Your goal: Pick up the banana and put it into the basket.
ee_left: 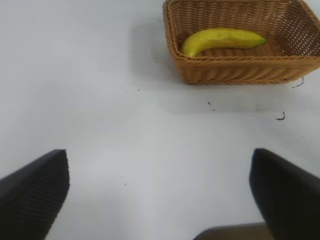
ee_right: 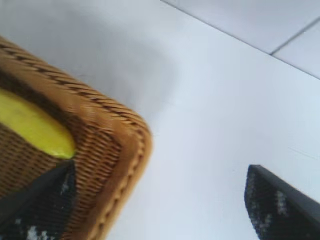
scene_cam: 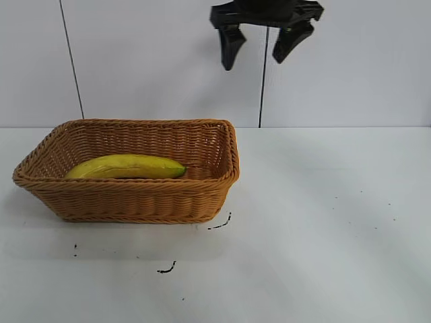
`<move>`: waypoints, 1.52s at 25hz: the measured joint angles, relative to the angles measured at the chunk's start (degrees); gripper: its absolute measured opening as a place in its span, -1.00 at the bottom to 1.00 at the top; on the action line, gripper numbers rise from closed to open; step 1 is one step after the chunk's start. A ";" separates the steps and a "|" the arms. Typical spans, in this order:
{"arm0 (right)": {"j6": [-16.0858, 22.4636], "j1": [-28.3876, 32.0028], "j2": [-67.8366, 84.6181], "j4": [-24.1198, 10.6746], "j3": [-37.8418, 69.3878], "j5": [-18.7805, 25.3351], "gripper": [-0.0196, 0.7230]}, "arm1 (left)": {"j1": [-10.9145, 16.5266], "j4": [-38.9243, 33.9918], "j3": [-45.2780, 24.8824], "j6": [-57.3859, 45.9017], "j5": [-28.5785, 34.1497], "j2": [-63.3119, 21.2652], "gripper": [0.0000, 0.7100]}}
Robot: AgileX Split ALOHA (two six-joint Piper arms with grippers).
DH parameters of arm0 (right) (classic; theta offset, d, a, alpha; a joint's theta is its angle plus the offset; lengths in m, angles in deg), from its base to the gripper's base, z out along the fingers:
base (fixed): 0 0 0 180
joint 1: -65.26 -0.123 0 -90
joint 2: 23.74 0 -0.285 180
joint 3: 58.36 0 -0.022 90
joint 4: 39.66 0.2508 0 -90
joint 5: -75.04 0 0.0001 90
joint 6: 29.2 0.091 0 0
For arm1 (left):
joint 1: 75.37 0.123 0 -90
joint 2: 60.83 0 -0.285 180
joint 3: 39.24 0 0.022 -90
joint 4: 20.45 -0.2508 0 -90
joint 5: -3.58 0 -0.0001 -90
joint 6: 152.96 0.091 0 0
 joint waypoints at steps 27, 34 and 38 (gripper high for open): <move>0.01 13.52 4.85 -4.30 6.60 4.83 0.82 | 0.00 0.00 0.00 0.00 0.00 0.00 0.96; 0.20 13.61 16.14 -0.33 20.88 4.78 0.82 | 0.00 0.00 0.00 0.00 0.00 0.00 0.96; 0.00 13.61 24.12 2.63 31.64 4.78 0.81 | 0.00 0.00 0.00 0.00 0.00 0.00 0.96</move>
